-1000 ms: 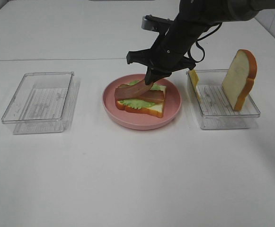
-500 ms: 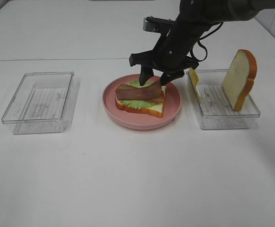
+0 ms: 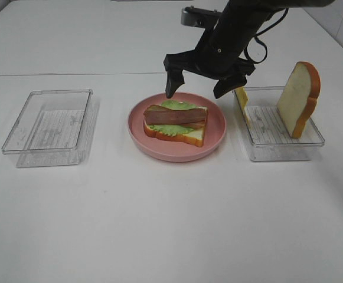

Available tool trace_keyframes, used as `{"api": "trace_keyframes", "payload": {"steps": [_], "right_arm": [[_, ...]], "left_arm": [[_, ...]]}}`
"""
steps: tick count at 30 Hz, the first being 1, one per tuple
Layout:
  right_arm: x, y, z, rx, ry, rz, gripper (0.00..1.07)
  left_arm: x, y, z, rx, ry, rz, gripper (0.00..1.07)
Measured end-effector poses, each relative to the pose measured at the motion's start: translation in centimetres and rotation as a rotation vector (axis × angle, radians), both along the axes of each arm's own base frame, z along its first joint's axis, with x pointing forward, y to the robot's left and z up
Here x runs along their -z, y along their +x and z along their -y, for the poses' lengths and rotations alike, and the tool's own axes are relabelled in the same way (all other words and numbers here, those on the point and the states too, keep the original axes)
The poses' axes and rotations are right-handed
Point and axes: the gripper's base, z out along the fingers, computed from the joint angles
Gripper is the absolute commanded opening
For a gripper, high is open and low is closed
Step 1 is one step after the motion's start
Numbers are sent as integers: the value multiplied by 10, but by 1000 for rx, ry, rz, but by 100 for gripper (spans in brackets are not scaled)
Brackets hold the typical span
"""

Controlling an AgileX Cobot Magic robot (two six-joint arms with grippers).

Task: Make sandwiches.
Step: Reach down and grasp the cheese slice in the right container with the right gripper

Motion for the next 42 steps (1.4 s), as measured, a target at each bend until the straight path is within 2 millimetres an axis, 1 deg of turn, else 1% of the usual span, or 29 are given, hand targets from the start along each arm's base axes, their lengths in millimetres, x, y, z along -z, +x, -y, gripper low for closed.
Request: {"api": "trace_keyframes", "payload": {"steps": [1,2,3,5,6,7,8,12,13,14,15,16,17,18,19,21,22,23,24,25,26,28,29,30,32,33,34,36,42], "right_arm": [[-12,1,0,6,0,4,99],[-12,1,0,6,0,4,99],[-24,3,0,11,-9,8,99],[-28,4,1,13,-17,10,99],[-38,6,3,15,-47,23,99],[-38,6,3,15,-47,23,99],[-46,8,7,22,-85,38,99],[-54,13,17,50,-103,40,99],[-56,15,22,61,-107,39,99],[-56,19,35,87,-114,32,99],[-56,19,35,87,-114,32,99],[-56,21,41,101,-116,31,99],[-56,25,53,127,-117,28,99],[-56,25,53,127,-117,28,99],[-54,30,63,151,-118,24,99],[-52,32,68,162,-119,20,99],[-43,36,72,173,-120,1,99],[-43,36,72,173,-120,1,99],[-34,38,74,178,-122,-18,99],[-29,40,75,181,-121,-29,99],[-29,40,75,181,-121,-29,99],[-15,43,74,182,-121,-56,99],[-15,43,74,182,-121,-56,99],[-5,45,72,183,-118,-78,99],[-1,45,72,183,-119,-86,98],[8,47,72,182,-122,-104,98],[8,47,72,182,-122,-104,98],[19,49,71,184,-123,-111,98],[31,52,70,186,-125,-121,96]], "left_arm": [[0,0,0,-1,1,0,98],[0,0,0,-1,1,0,98],[0,0,0,-1,1,0,98],[0,0,0,-1,1,0,98],[0,0,0,-1,1,0,98],[0,0,0,-1,1,0,98],[0,0,0,-1,1,0,98],[0,0,0,-1,1,0,98],[0,0,0,-1,1,0,98],[0,0,0,-1,1,0,98],[0,0,0,-1,1,0,98],[0,0,0,-1,1,0,98],[0,0,0,-1,1,0,98],[0,0,0,-1,1,0,98],[0,0,0,-1,1,0,98],[0,0,0,-1,1,0,98],[0,0,0,-1,1,0,98],[0,0,0,-1,1,0,98],[0,0,0,-1,1,0,98],[0,0,0,-1,1,0,98],[0,0,0,-1,1,0,98],[0,0,0,-1,1,0,98],[0,0,0,-1,1,0,98],[0,0,0,-1,1,0,98],[0,0,0,-1,1,0,98],[0,0,0,-1,1,0,98],[0,0,0,-1,1,0,98],[0,0,0,-1,1,0,98],[0,0,0,-1,1,0,98]]}}
